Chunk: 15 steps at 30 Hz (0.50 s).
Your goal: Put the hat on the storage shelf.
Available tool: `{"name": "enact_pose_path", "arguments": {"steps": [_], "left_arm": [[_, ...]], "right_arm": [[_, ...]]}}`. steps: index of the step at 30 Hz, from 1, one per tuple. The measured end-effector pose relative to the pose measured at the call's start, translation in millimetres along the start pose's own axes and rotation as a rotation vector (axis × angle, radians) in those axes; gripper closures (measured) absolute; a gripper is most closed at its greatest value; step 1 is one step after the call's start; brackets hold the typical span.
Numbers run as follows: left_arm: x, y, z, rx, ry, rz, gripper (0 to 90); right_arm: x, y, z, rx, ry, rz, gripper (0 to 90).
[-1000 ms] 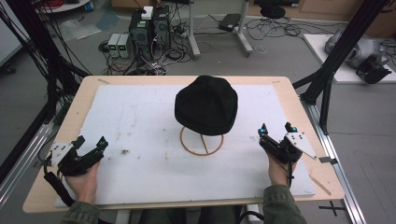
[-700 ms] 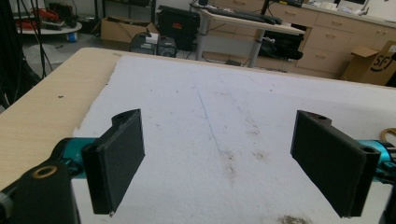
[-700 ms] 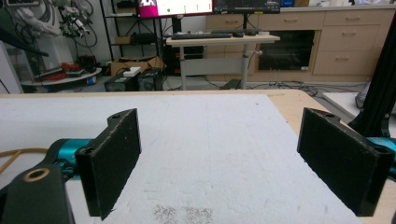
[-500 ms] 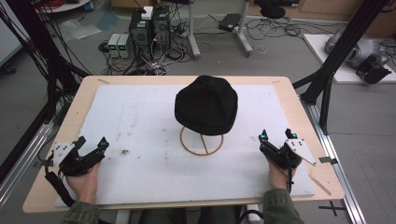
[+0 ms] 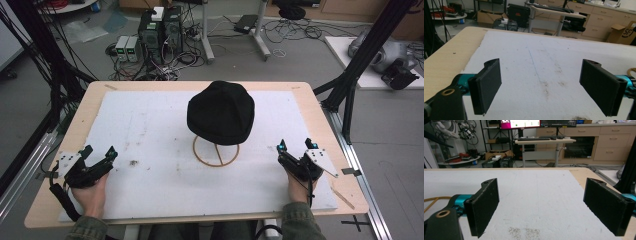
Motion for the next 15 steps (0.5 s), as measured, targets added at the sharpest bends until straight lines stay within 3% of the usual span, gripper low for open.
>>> {"name": "enact_pose_path", "arguments": {"steps": [7,15], "left_arm": [[-3.0,-3.0,2.1,0.003,0.02,0.016,17.8],[-2.4,-1.5,0.3,-0.003,0.008,0.012,17.9]], "right_arm": [[-1.5,2.0,-1.0,0.0,0.008,0.0,12.4],[-3.4,-0.1,3.5,0.011,-0.022,0.009,12.4]]}}
Point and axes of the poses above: each handheld gripper's, and its own axes: y roughly forward along the jaws, x roughly out of its top, z roughly to its left, the point moved 10 cm from there along y, roughly forward along the jaws, and after that the axes turned 4 degrees about x, right-handed, at the moved point
